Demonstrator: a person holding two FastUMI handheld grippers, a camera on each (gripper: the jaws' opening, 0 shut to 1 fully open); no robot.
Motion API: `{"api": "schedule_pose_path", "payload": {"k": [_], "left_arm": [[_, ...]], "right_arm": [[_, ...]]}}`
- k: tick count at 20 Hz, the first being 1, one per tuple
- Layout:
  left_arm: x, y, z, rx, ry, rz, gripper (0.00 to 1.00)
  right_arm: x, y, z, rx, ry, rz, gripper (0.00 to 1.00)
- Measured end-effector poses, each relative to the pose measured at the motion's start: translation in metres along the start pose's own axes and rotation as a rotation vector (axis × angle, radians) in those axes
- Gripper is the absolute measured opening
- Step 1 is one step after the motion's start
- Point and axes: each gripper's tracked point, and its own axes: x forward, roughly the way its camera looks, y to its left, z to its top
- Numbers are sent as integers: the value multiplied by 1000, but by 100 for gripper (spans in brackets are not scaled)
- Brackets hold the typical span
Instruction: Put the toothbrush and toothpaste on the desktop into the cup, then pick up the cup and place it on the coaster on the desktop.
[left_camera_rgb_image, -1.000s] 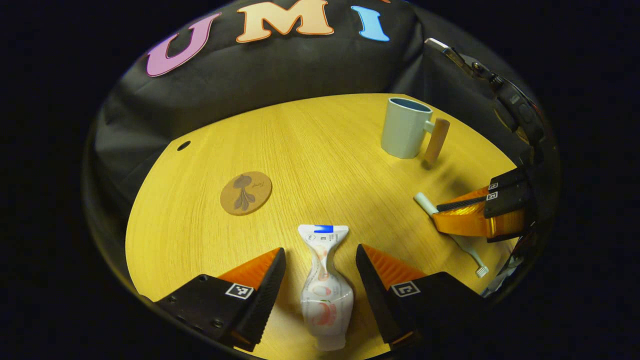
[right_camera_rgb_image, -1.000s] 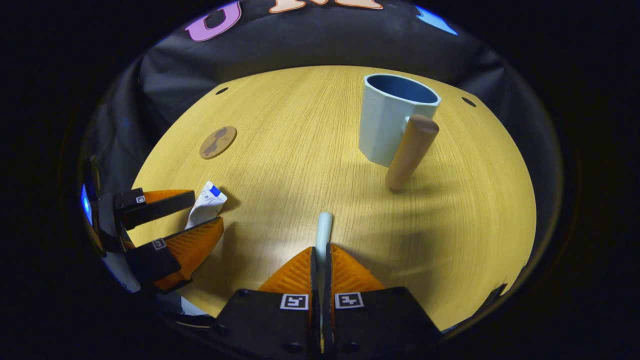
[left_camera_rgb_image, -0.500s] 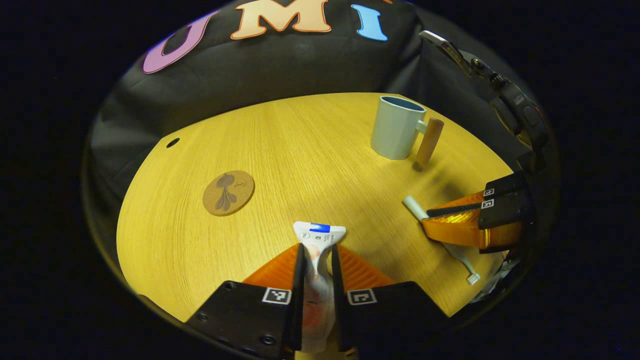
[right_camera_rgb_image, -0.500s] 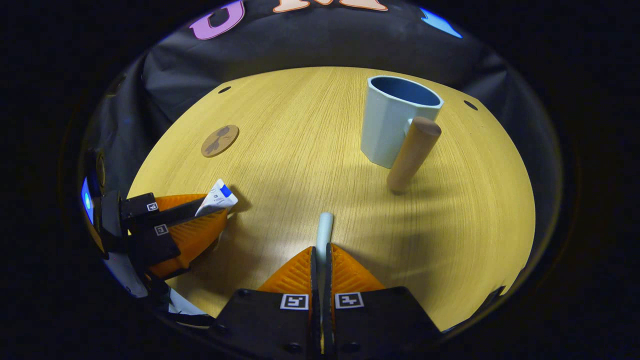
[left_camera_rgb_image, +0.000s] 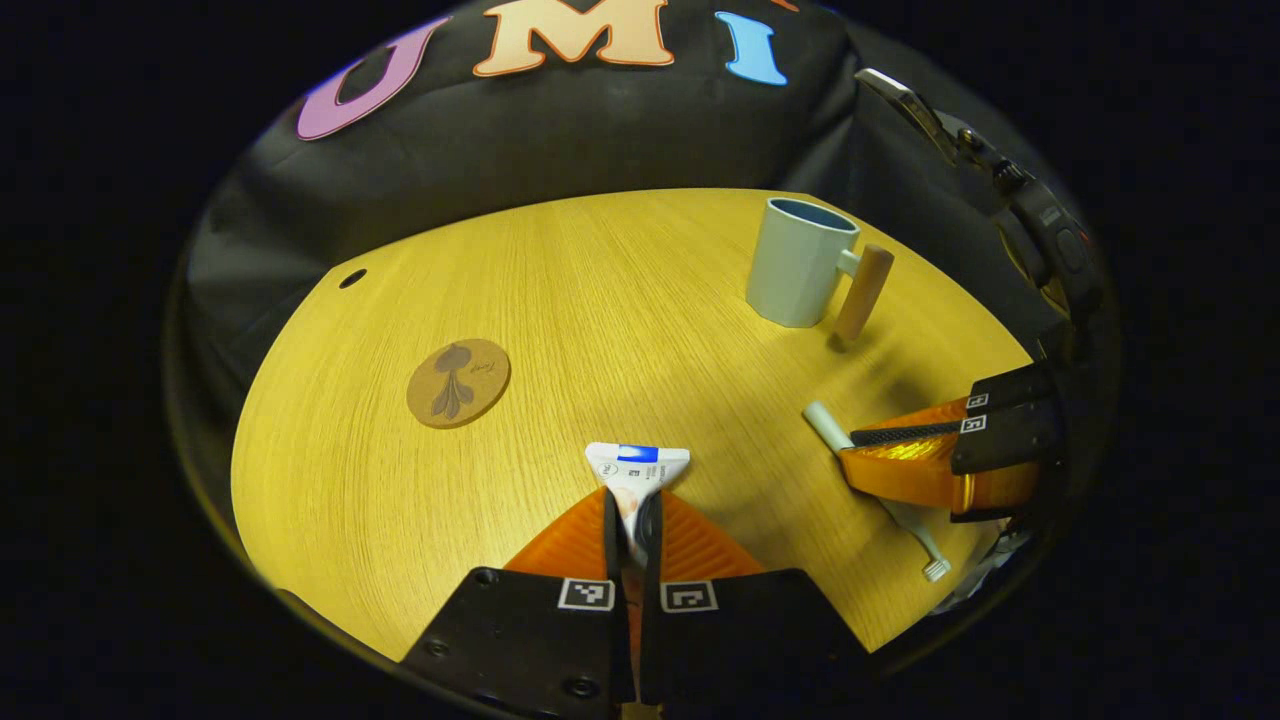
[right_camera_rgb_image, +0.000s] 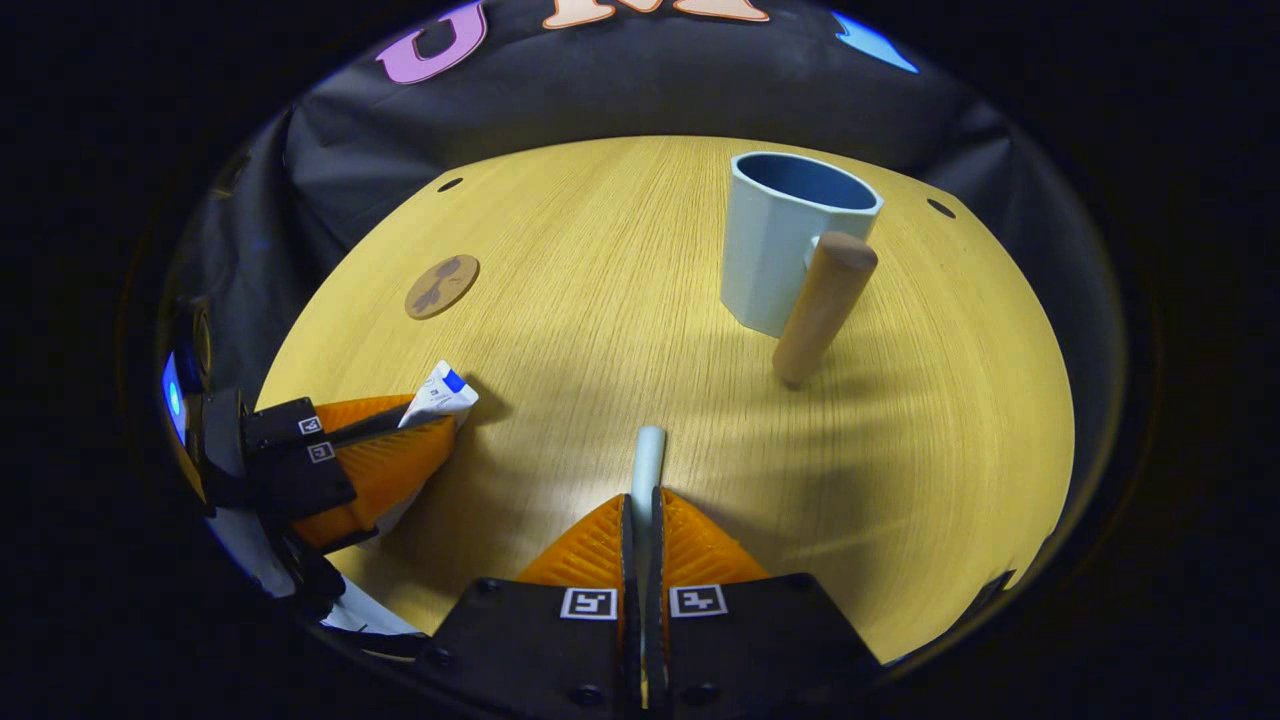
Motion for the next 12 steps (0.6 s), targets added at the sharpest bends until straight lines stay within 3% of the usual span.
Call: {"api": "schedule_pose_path", "payload": {"k": [12], "left_arm": [[-24,5,20,-47,-64,7,2]], "right_arm": [[-32,1,29,-9,-145,28,5]]}}
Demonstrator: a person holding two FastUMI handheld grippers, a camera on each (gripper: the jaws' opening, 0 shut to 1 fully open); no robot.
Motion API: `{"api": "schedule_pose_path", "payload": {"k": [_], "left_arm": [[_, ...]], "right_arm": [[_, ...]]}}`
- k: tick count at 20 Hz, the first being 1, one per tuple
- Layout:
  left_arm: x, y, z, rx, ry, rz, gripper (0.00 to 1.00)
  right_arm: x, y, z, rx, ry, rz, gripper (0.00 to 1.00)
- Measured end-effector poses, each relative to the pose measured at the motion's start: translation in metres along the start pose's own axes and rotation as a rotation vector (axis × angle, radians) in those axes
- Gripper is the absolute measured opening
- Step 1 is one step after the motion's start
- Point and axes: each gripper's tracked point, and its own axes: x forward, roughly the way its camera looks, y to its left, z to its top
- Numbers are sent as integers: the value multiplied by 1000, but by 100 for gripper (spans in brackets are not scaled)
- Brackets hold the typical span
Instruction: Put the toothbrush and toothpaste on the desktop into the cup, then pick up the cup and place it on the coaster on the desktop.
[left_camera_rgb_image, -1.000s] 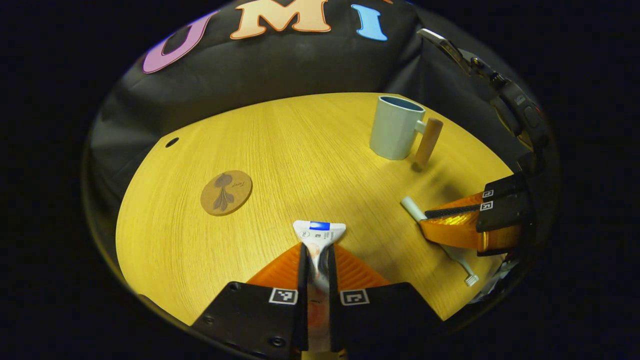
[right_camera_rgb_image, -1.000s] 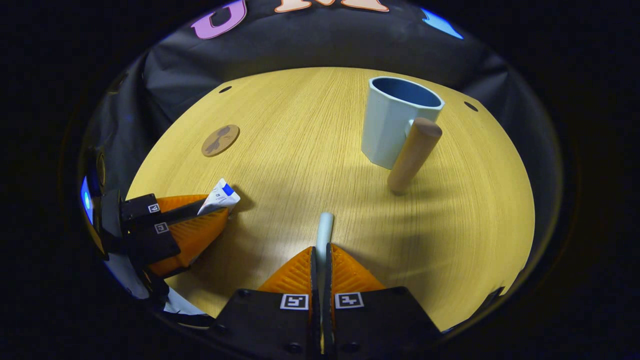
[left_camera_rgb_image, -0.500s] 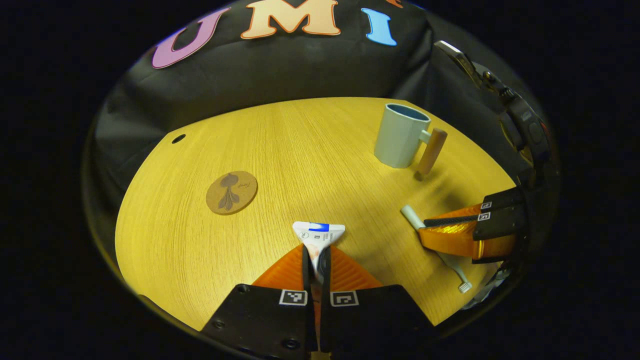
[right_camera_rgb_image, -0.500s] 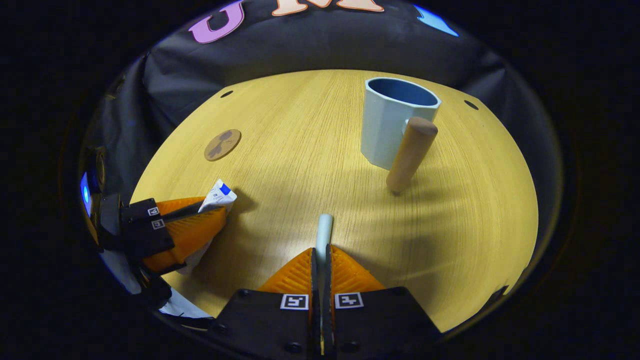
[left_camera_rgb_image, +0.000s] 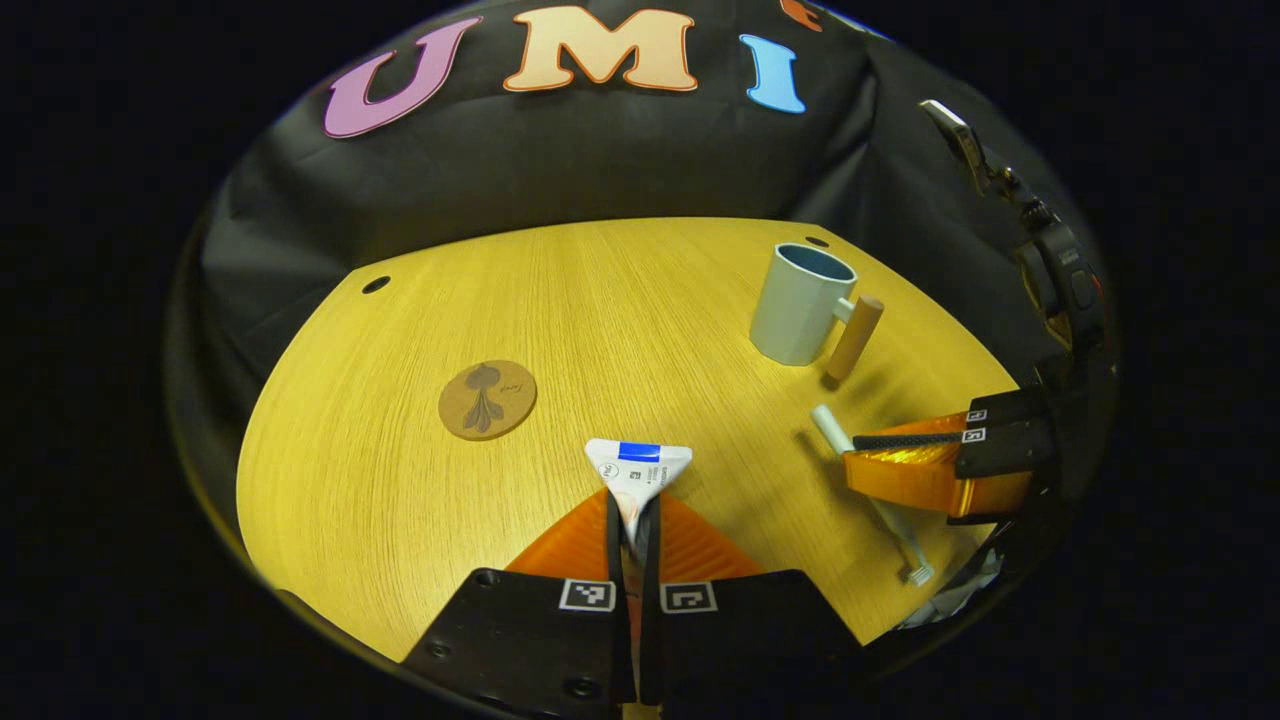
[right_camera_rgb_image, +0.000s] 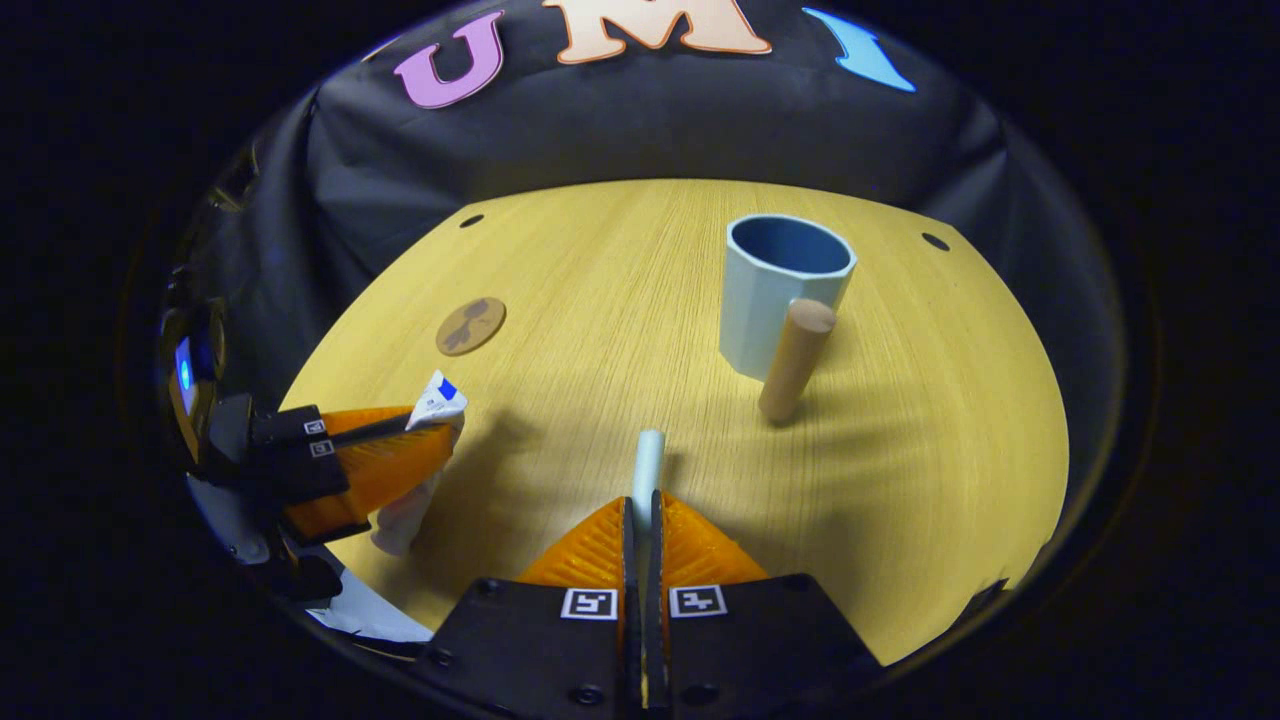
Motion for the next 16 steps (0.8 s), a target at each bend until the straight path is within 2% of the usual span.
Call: {"api": "schedule_pose_path", "payload": {"k": [6,8,16], "left_arm": [[-14,-3,15,-15,-37,-5,2],[-19,-4,20,-21,-51,3,1],[-40,-17,59,-43,-164,0,1]], "right_arm": [[-36,-2,54,46,-147,19,5],[-50,2,77,72,-209,54,5],[-86,-13,174,54,-456,80,5]]}}
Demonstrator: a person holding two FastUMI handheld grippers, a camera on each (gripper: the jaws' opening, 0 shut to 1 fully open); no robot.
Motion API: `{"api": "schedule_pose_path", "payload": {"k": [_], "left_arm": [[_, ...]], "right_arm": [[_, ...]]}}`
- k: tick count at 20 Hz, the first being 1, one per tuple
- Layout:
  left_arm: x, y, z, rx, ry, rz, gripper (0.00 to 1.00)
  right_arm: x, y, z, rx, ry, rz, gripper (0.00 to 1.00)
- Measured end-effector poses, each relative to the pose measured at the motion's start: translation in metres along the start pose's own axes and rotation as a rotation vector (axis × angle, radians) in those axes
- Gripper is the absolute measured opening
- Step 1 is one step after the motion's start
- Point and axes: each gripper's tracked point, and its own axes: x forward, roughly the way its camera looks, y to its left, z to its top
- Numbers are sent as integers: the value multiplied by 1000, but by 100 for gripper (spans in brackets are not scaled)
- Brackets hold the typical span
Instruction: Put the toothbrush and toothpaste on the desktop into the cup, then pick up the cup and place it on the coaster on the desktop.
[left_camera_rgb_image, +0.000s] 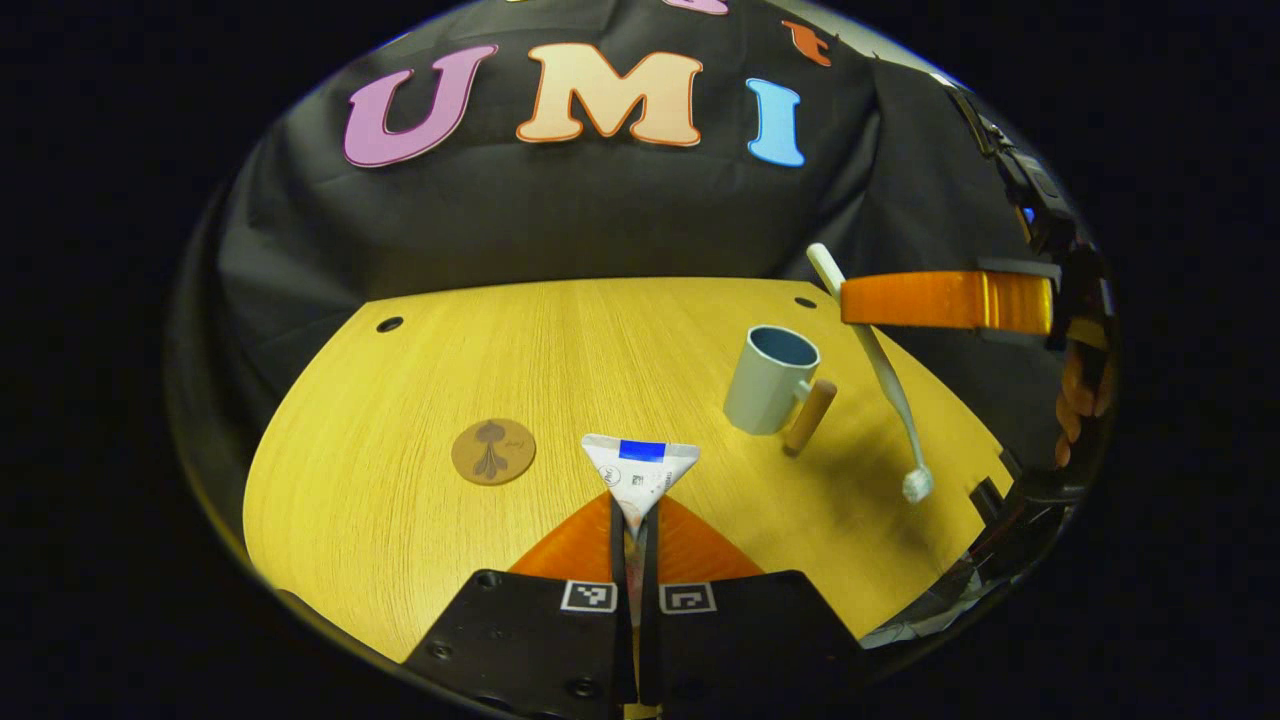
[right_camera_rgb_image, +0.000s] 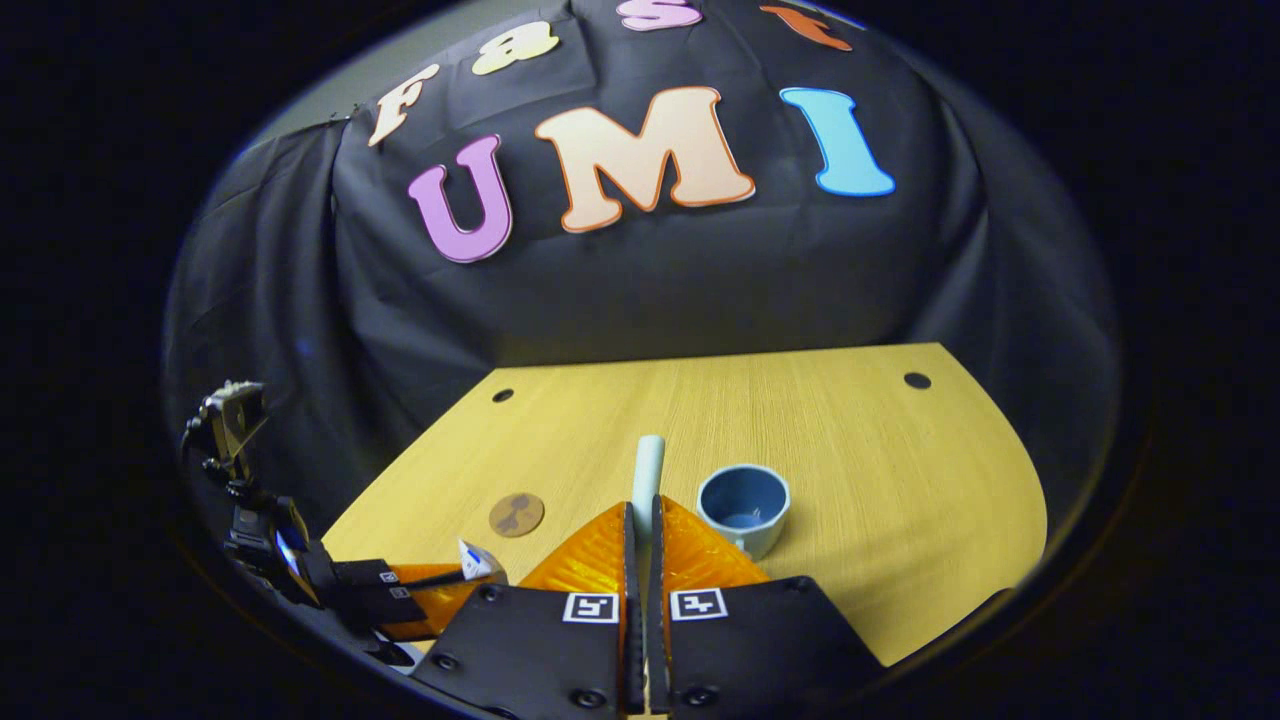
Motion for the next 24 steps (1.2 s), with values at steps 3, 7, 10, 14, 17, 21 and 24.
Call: {"api": "schedule_pose_path", "payload": {"k": [3,7,10,14,17,21,24], "left_arm": [[-6,-3,12,-14,-42,14,1],[-15,-6,25,-38,-60,39,1],[-25,-4,27,-48,-70,74,1],[-42,-4,27,-61,-79,109,1],[-50,-6,29,-79,-90,134,1],[-56,-11,36,-104,-104,139,0],[-57,-14,46,-116,-122,137,1]], "right_arm": [[8,-10,22,-38,-51,1,5],[29,-24,49,-51,-128,-1,4],[45,-33,68,-18,-194,3,5],[69,-47,81,-30,-265,-17,4],[82,-51,91,-25,-336,-25,5],[106,-63,65,-31,-283,-59,4],[115,-73,38,-45,-233,-89,5]]}}
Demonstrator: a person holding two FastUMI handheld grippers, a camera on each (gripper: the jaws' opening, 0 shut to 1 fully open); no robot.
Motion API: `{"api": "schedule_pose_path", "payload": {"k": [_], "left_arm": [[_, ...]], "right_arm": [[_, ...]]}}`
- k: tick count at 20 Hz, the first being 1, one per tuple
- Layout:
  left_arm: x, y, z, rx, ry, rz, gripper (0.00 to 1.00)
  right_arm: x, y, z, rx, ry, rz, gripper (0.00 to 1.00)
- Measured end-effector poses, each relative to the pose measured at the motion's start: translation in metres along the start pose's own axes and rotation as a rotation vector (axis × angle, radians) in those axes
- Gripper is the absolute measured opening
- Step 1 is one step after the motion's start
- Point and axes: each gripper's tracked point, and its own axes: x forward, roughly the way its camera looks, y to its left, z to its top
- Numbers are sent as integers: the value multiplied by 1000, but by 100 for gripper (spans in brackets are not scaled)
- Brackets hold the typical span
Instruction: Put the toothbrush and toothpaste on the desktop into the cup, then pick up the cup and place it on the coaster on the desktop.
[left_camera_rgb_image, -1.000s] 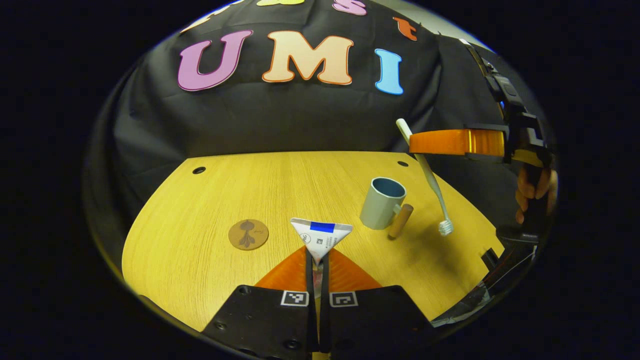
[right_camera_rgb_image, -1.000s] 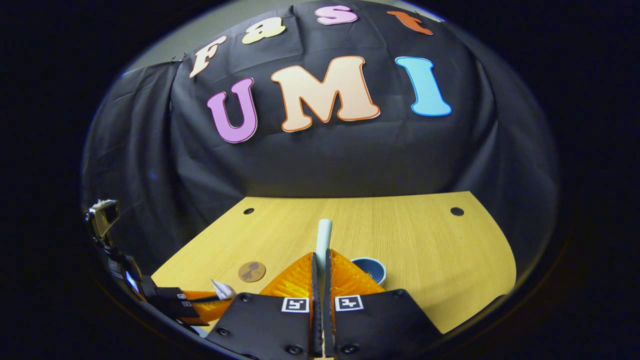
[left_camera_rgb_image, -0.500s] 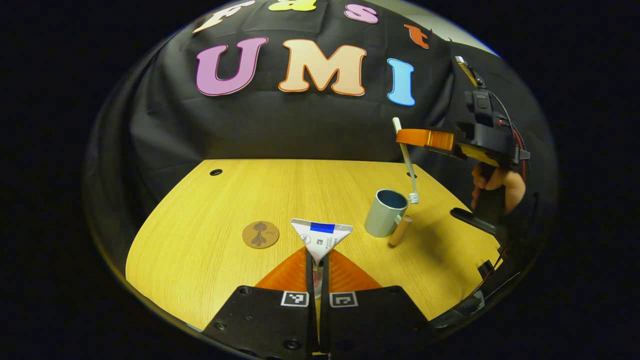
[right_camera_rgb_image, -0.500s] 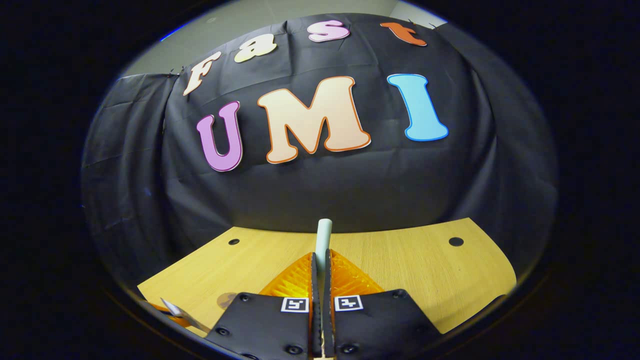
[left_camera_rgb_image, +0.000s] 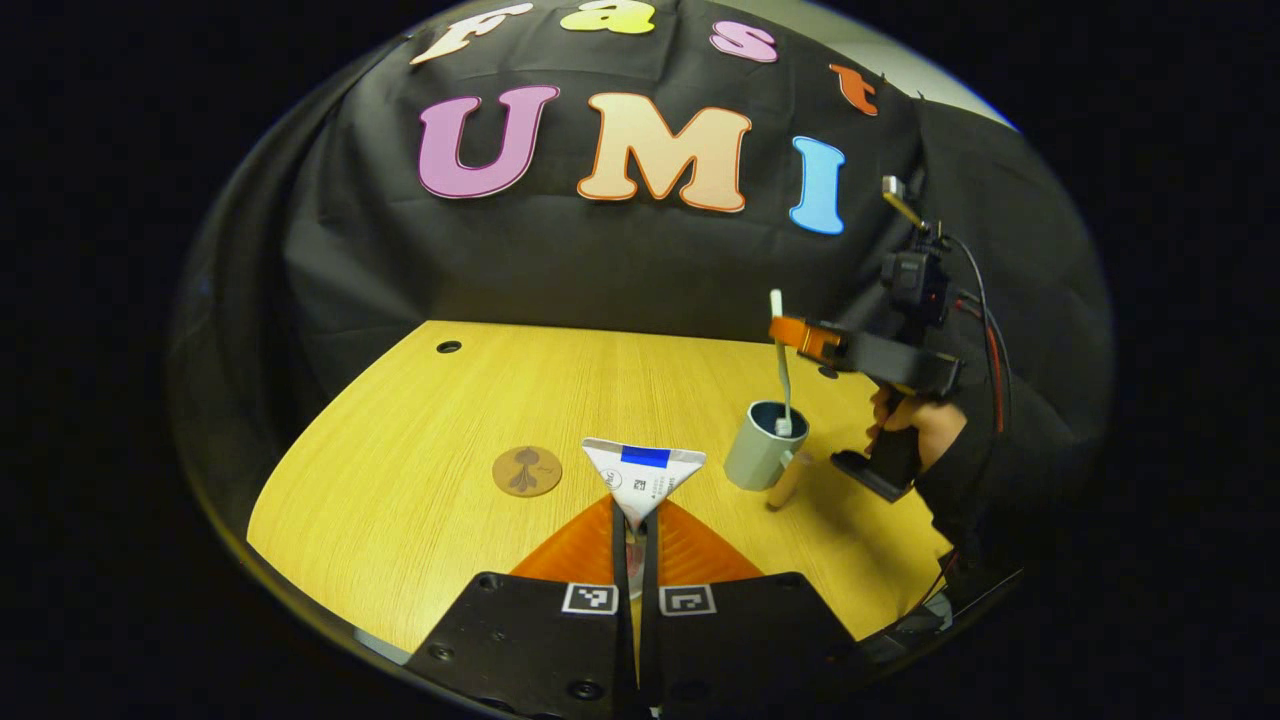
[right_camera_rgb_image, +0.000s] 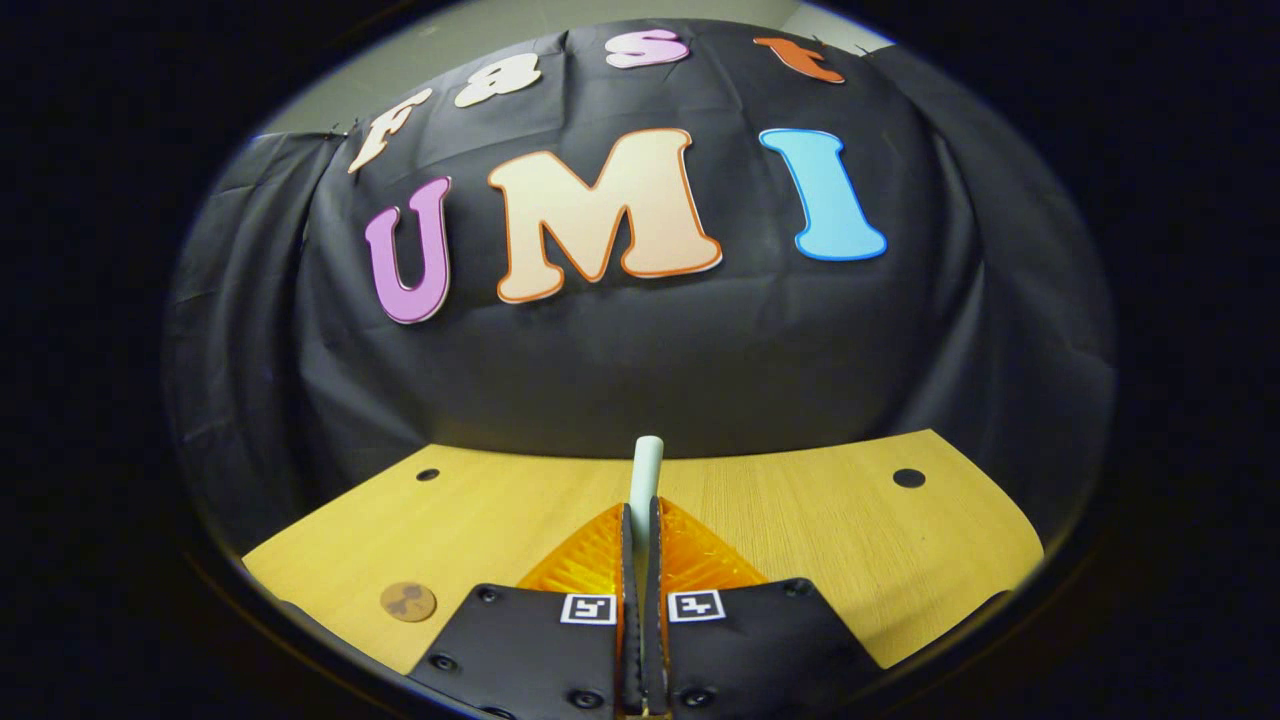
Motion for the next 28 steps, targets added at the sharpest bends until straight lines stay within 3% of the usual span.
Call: {"api": "schedule_pose_path", "payload": {"k": [7,9,12,14,20,28], "left_arm": [[17,-17,28,25,-38,-52,2],[25,-25,35,35,-46,-78,0],[35,-39,43,45,-51,-117,1],[42,-51,50,49,-60,-147,1],[70,-85,77,71,-94,-228,1],[122,-134,104,91,-135,-309,0]], "right_arm": [[-22,-2,-35,-31,82,12,10],[-37,2,-44,-46,100,40,18],[-62,-8,-58,-58,131,35,84],[-82,-17,-62,-47,133,22,100],[-142,-51,-83,-20,170,-38,100],[-186,-94,-103,-17,226,-116,100]]}}
